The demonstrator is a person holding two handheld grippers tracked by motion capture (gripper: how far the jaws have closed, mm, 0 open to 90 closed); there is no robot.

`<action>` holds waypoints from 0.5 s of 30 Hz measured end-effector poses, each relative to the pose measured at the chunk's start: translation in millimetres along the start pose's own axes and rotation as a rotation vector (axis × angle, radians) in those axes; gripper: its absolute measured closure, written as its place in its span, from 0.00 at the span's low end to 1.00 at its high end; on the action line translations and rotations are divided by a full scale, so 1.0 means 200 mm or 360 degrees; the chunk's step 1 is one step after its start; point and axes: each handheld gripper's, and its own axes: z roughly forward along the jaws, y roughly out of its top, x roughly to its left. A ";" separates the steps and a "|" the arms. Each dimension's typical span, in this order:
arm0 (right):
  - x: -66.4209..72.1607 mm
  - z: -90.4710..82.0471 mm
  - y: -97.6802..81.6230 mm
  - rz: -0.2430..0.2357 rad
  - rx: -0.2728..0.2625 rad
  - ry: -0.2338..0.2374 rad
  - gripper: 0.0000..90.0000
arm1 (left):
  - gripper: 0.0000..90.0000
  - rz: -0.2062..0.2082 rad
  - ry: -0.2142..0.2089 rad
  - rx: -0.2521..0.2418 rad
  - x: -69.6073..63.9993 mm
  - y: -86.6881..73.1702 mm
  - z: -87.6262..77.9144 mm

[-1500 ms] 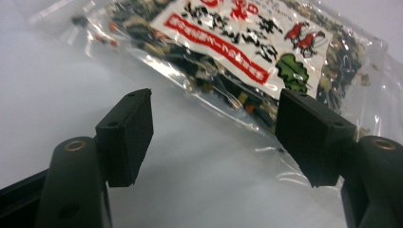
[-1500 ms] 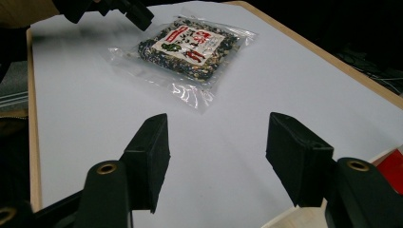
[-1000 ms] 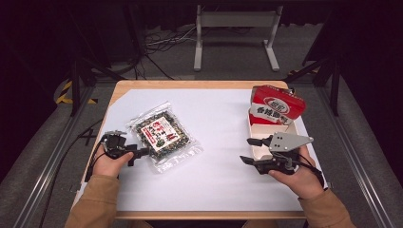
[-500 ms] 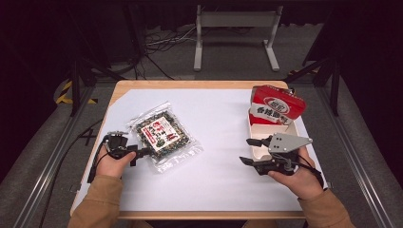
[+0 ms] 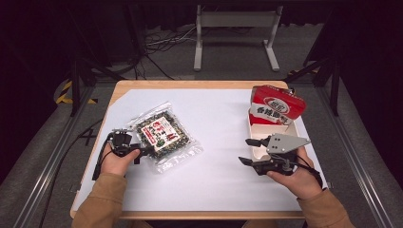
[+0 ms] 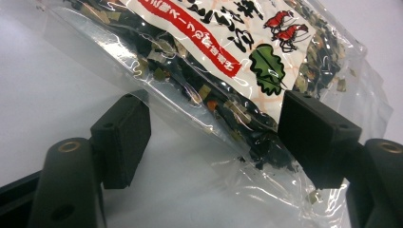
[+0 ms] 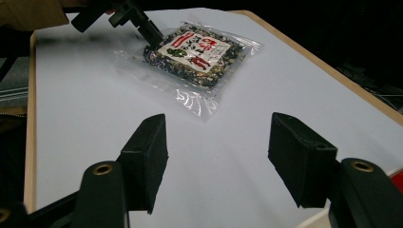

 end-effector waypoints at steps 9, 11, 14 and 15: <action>0.00 0.02 0.00 -0.0013 0.0013 -0.0006 0.43 | 0.43 -0.0021 0.0061 -0.0020 -0.04 0.02 0.04; 0.00 0.02 0.00 -0.0014 0.0013 -0.0005 0.43 | 0.45 -0.0028 0.0052 -0.0021 -0.05 0.02 0.04; 0.00 0.02 0.00 -0.0016 0.0013 0.0001 0.43 | 0.50 -0.0042 0.0012 -0.0053 -0.06 0.02 0.06; 0.00 0.03 -0.01 -0.0014 0.0015 0.0004 0.43 | 0.54 -0.0060 -0.0022 -0.0066 -0.05 0.02 0.07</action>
